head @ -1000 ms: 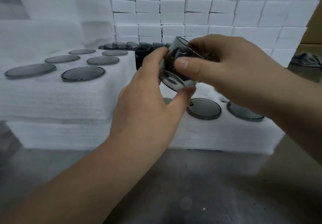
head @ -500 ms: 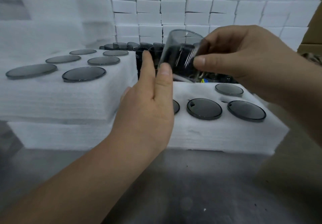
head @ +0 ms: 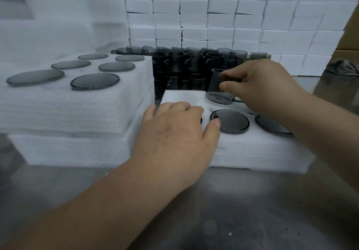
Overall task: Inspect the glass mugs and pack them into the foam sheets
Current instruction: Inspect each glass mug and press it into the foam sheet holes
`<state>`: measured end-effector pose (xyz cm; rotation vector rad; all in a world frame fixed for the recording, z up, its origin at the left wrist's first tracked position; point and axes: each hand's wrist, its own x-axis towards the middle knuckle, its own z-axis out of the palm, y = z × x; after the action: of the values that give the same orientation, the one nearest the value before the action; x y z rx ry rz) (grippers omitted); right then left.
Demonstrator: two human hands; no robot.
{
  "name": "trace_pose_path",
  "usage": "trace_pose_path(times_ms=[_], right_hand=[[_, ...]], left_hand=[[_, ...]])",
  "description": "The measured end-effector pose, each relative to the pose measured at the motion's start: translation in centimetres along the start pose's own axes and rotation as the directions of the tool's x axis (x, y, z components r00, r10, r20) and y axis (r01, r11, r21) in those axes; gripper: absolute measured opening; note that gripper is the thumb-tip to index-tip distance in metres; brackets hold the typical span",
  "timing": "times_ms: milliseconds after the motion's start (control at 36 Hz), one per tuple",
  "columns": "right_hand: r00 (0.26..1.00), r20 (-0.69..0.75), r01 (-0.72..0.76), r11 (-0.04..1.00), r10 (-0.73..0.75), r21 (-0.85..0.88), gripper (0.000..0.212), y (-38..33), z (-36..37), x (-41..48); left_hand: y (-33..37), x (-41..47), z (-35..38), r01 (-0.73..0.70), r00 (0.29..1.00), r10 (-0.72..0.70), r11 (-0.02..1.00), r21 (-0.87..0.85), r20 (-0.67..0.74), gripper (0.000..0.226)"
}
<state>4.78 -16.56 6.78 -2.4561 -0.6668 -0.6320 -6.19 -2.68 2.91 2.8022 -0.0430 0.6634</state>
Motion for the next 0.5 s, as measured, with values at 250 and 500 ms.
trace_pose_path(times_ms=[250, 500], right_hand=[[0.988, -0.001, 0.154, 0.98, -0.156, -0.126, 0.02, -0.45, 0.1, -0.57], [0.975, 0.051, 0.224, 0.941, -0.218, -0.253, 0.02, -0.74, 0.18, -0.84]], left_hand=[[-0.04, -0.05, 0.16, -0.021, 1.0, 0.022, 1.0, 0.006, -0.01, 0.063], [-0.17, -0.03, 0.43, -0.018, 1.0, 0.018, 1.0, -0.007, -0.006, 0.061]])
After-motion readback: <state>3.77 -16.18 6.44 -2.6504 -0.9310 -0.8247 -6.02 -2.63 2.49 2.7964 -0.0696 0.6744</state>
